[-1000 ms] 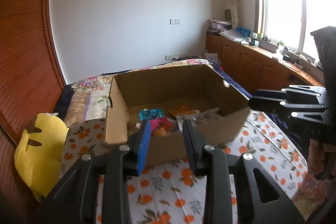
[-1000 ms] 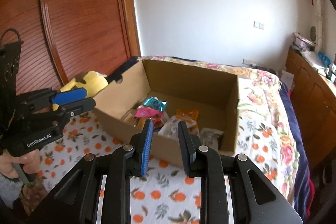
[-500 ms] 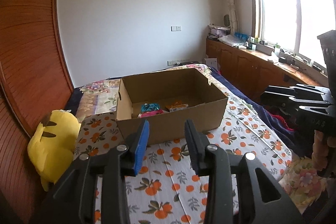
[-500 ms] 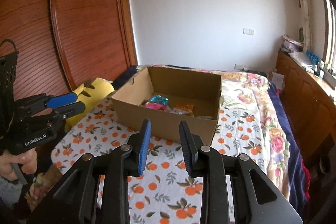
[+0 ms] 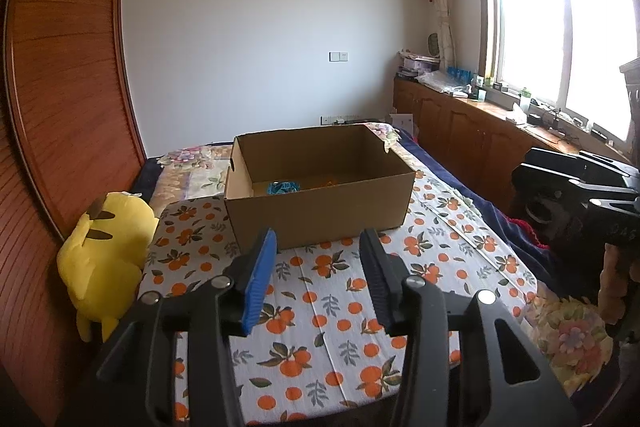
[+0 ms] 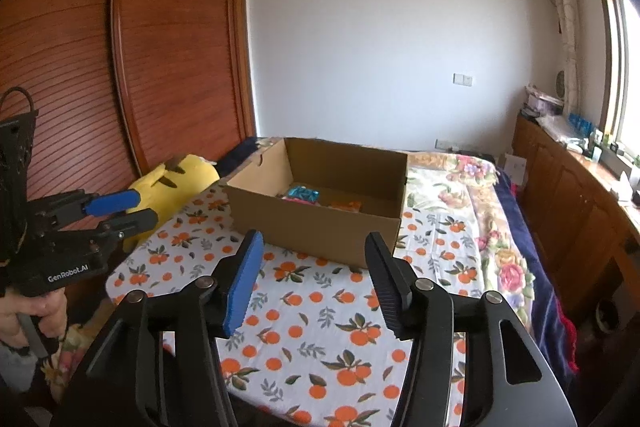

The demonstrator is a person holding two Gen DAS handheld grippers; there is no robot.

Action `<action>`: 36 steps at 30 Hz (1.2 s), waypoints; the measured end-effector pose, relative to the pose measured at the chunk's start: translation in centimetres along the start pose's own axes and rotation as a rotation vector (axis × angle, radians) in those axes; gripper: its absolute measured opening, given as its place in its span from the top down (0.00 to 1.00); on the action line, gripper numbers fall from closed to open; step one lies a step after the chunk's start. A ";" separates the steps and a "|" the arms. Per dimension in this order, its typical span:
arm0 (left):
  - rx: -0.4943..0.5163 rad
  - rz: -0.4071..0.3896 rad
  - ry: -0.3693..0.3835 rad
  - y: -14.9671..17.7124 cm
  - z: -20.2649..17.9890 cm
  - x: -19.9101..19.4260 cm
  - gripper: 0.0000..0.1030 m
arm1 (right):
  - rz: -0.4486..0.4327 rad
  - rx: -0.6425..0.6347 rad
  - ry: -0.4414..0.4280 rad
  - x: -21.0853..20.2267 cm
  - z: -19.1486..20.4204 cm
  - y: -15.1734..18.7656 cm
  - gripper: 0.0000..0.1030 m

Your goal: Organize snacks

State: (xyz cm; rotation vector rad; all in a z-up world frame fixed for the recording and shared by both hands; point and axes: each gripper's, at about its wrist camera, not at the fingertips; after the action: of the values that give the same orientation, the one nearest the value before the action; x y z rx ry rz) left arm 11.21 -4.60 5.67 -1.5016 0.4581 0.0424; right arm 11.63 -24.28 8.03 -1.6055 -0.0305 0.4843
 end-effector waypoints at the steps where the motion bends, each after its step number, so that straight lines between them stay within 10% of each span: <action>1: 0.002 -0.002 -0.003 0.1 -0.1 -0.1 0.57 | -0.003 0.003 0.004 -0.3 0.0 0.1 0.44; 7: 0.001 -0.019 -0.037 0.8 -0.6 -1.1 0.50 | -0.020 0.034 0.045 -1.6 0.1 1.6 0.22; 20: 0.003 -0.046 -0.117 3.5 -0.7 -2.8 0.01 | -0.034 0.073 0.073 -2.0 0.6 4.9 0.00; 36: 0.024 -0.076 -0.207 5.8 -2.2 -5.3 0.00 | -0.040 0.072 0.144 -3.5 0.7 6.7 0.00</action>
State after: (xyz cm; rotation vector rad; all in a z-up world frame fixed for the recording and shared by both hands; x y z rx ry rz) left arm 3.98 -4.85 1.86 -1.4722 0.2340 0.1311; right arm 6.40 -25.41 2.58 -1.5625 0.0628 0.3347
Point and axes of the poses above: each gripper's, at about its wrist camera, not at the fingertips, and x roughly the way its jaws point, z to its left, y to its underside, and after that the axes turned 12 degrees about -z, right-handed
